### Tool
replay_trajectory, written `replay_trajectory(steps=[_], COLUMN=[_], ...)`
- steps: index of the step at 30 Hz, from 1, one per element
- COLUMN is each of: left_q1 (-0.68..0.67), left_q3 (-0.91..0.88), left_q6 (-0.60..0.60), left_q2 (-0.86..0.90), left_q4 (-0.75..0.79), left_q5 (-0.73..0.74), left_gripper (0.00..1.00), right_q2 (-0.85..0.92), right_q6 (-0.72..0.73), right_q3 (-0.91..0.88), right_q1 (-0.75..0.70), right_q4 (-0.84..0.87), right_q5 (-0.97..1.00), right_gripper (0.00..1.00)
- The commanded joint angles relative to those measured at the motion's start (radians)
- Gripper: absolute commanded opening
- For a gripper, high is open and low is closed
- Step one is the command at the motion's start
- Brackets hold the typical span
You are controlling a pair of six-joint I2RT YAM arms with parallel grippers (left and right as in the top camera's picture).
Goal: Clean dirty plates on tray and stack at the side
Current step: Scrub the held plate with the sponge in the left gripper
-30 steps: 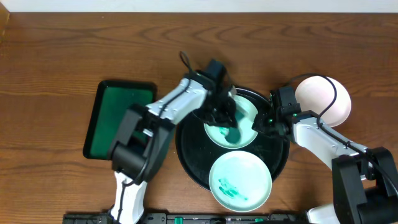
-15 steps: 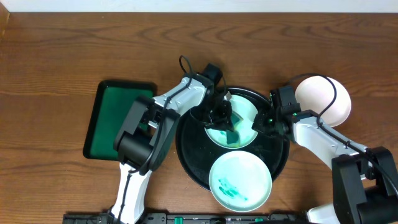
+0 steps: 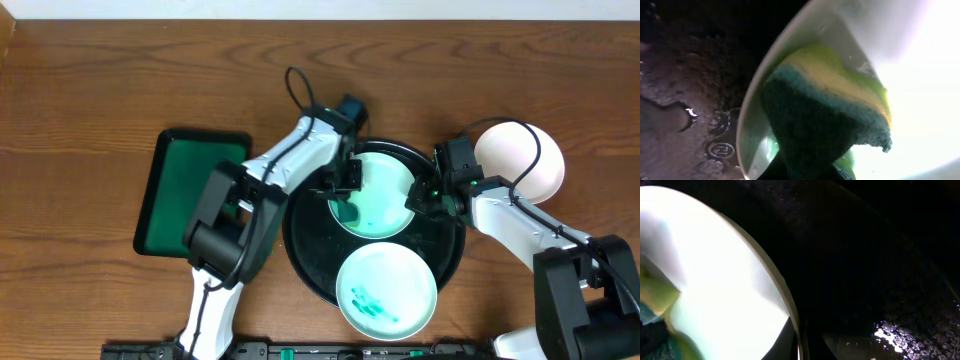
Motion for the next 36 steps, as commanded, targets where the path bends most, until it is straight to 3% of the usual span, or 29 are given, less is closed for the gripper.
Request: replay_trajectory(steps=[1,14,19,26,36], left_q1=[0.002,-0.086,-0.063,0.027,0.124], left_q3=[0.0,0.102,0.102,0.102,0.1], left_q6=[0.016,0.041,0.0,-0.048,0.04], left_q2=[0.078,0.078,0.078,0.078,0.078], left_q4=[-0.011,0.129,0.211,0.232,-0.069], left_q5=[-0.379,0.113,0.213,0.126,-0.083], left_gripper=[0.07,0.07,0.07,0.07,0.07], right_q2=[0.065,0.065,0.065,0.065,0.065], right_q6=[-0.018,-0.039,-0.049,-0.049,-0.056], right_q3=[-0.048,-0.048,-0.048,-0.048,-0.048], right_q1=[0.011,0.012,0.012,0.012,0.012], right_q4=[-0.038,-0.052,-0.065,-0.097,-0.098], right_q5=[0.024,0.024,0.024,0.024,0.025], right_gripper=[0.01,0.01,0.01,0.01,0.01])
